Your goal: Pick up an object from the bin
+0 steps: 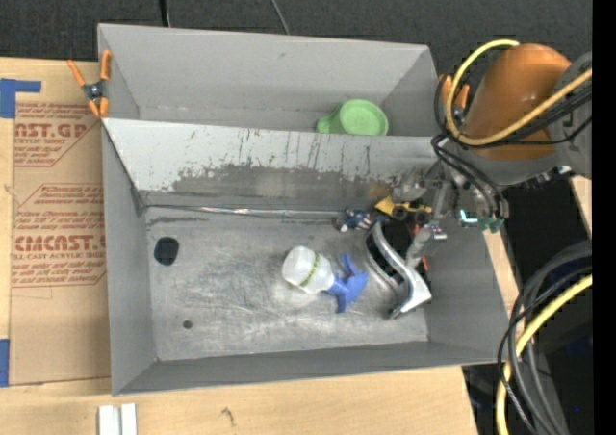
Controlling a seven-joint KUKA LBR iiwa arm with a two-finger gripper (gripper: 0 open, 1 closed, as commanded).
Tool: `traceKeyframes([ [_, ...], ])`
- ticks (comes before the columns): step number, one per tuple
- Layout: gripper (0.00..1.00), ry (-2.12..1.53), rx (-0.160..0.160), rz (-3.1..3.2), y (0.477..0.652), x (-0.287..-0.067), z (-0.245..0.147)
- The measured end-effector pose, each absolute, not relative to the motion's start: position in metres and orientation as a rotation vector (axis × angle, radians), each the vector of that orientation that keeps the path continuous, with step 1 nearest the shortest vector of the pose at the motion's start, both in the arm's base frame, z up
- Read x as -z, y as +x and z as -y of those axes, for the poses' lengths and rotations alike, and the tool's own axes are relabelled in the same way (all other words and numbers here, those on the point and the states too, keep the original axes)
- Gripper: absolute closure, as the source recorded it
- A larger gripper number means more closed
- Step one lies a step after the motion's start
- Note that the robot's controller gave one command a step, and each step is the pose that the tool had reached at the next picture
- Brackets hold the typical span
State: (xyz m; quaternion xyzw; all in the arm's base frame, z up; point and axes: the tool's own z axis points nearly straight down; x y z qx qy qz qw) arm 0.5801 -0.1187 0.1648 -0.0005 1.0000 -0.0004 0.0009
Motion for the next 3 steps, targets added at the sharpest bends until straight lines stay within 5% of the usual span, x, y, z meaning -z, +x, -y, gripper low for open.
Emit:
traceKeyframes([
  [1, 0.0, -0.002, 0.001, -3.14, 0.58, -0.165, 0.119],
  [3, 0.0, 0.204, -0.025, -3.141, 0.587, -0.095, 0.122],
])
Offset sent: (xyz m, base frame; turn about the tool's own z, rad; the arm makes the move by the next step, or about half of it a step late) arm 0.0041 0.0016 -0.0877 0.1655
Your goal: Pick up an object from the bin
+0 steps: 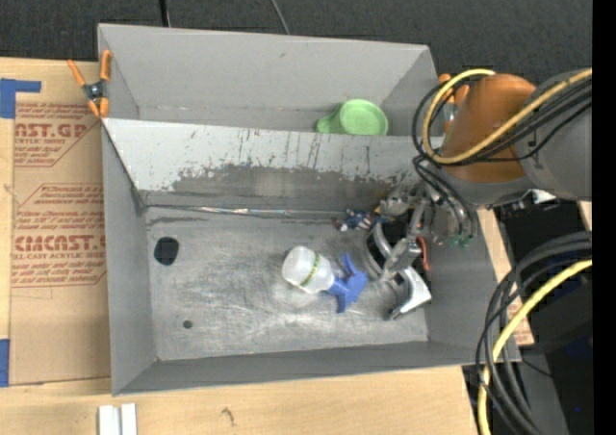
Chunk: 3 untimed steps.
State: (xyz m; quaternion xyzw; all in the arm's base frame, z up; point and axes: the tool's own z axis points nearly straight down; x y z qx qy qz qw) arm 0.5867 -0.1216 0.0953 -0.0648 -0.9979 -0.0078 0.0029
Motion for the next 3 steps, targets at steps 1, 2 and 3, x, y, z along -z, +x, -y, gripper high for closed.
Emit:
traceKeyframes([
  [1, 0.0, -0.282, 0.026, 3.133, 0.5855, -0.0936, 0.1179],
  [2, 0.0, -0.341, 0.031, 3.128, 0.5877, -0.0916, 0.1159],
  [3, 0.0, -0.336, 0.029, 3.131, 0.588, -0.0912, 0.1153],
])
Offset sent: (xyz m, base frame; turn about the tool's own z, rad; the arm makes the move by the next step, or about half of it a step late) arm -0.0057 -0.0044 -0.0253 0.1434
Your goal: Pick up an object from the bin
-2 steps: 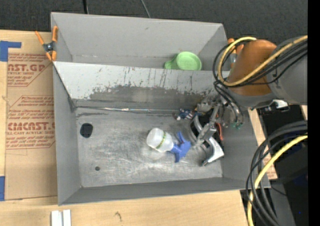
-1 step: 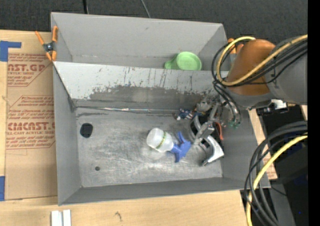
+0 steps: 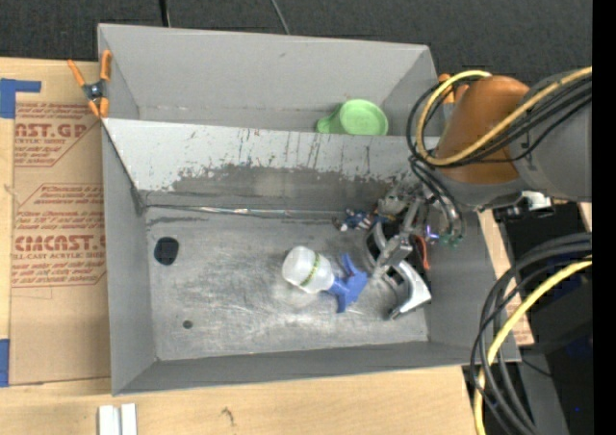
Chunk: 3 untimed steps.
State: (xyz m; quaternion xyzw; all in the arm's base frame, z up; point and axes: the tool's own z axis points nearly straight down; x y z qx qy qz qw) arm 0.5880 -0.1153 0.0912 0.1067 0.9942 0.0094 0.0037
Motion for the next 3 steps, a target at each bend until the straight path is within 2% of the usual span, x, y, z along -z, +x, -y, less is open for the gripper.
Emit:
traceKeyframes([
  [1, 0.0, 0.41, -0.028, -3.105, 0.592, -0.088, 0.108],
  [2, 1.0, 0.418, -0.008, -3.094, 0.595, -0.078, 0.105],
  [3, 0.0, 0.412, -0.006, -3.106, 0.592, -0.075, 0.105],
])
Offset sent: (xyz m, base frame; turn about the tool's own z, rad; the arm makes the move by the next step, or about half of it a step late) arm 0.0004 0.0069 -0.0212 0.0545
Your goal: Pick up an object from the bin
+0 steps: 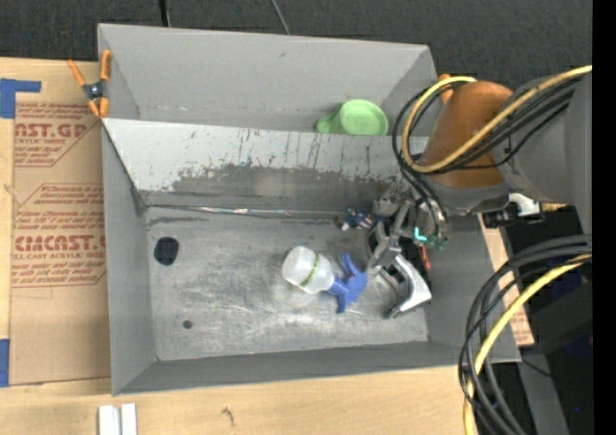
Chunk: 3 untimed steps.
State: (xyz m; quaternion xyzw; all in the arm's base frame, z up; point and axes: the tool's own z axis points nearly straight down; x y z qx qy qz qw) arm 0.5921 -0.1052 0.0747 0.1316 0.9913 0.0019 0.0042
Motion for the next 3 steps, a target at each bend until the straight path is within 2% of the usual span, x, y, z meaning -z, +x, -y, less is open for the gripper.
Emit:
traceKeyframes([
  [1, 1.0, 0.418, -0.006, -3.093, 0.595, -0.078, 0.106],
  [2, 1.0, 0.418, -0.006, -3.092, 0.595, -0.078, 0.106],
  [3, 1.0, 0.4, -0.003, -3.115, 0.587, -0.125, 0.101],
])
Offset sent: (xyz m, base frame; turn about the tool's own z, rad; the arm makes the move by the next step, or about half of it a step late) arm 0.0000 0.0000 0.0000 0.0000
